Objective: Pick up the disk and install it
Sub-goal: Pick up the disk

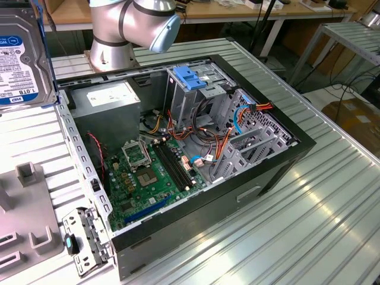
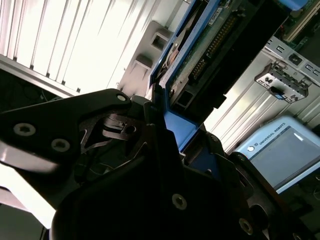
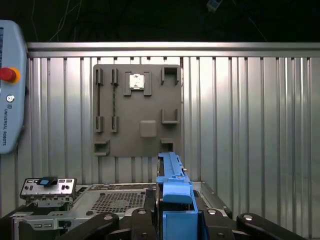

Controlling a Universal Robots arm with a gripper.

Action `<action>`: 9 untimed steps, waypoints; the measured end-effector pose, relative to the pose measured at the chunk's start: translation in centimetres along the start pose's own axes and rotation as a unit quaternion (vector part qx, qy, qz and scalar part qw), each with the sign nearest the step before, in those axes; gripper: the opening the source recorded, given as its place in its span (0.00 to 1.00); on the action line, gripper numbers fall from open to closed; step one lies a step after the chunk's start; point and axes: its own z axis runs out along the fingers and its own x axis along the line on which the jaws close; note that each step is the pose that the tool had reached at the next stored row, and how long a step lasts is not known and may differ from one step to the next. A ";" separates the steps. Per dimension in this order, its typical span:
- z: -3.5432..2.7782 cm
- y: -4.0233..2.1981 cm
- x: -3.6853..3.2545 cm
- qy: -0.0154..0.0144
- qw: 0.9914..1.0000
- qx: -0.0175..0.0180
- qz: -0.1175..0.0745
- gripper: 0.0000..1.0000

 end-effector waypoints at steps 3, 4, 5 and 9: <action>0.00 -0.54 0.01 0.000 1.000 0.000 0.000 0.37; 0.00 -0.66 0.01 0.000 1.000 0.000 0.000 0.37; -0.01 -0.90 0.01 0.000 1.000 0.000 0.000 0.37; -0.01 -1.44 0.01 0.000 1.000 0.000 0.000 0.37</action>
